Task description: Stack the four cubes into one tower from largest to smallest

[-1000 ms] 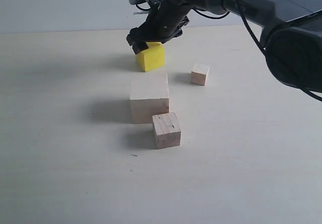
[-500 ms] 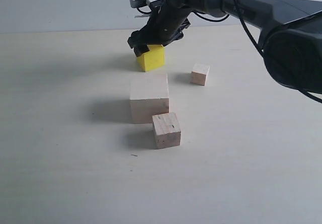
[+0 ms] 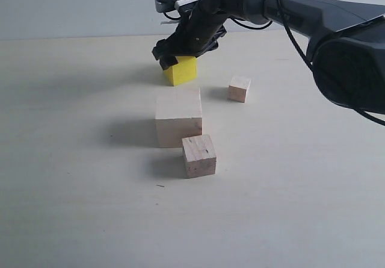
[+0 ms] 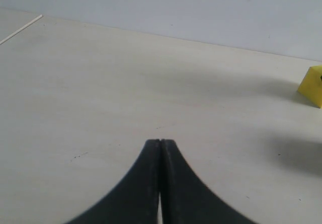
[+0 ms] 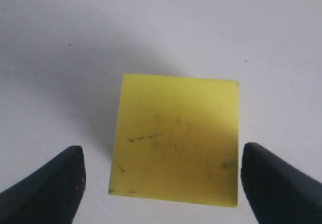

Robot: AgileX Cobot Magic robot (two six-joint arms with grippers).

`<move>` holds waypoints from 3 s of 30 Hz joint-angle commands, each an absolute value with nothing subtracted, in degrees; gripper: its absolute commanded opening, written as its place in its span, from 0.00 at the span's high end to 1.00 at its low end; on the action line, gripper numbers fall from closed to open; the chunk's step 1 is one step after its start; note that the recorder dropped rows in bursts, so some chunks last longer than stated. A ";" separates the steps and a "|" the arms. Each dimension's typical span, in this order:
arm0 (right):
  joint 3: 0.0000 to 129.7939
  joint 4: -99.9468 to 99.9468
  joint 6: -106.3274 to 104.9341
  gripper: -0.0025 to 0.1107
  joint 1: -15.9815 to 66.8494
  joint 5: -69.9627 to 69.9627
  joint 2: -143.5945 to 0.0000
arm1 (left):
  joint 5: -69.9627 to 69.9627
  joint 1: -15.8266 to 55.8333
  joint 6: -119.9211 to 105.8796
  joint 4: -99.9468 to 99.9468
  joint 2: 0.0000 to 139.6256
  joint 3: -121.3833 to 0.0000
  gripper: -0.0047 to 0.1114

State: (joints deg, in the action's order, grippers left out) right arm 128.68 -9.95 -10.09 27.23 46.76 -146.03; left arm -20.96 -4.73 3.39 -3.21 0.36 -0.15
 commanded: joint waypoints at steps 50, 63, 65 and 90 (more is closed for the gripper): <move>129.04 6.28 -3.43 0.98 27.34 69.29 -143.26 | -20.63 -4.36 3.41 -3.13 0.00 0.00 0.96; 129.04 6.16 -3.43 0.46 27.34 69.28 -144.18 | -20.63 -4.36 3.41 -3.13 0.00 0.00 0.96; 129.04 6.06 -3.43 0.39 27.34 68.87 -144.18 | -20.63 -4.36 3.41 -3.13 0.00 0.00 0.96; 129.04 6.98 -4.52 0.65 27.34 65.11 -145.98 | -20.63 -4.36 3.41 -3.13 0.00 0.00 0.96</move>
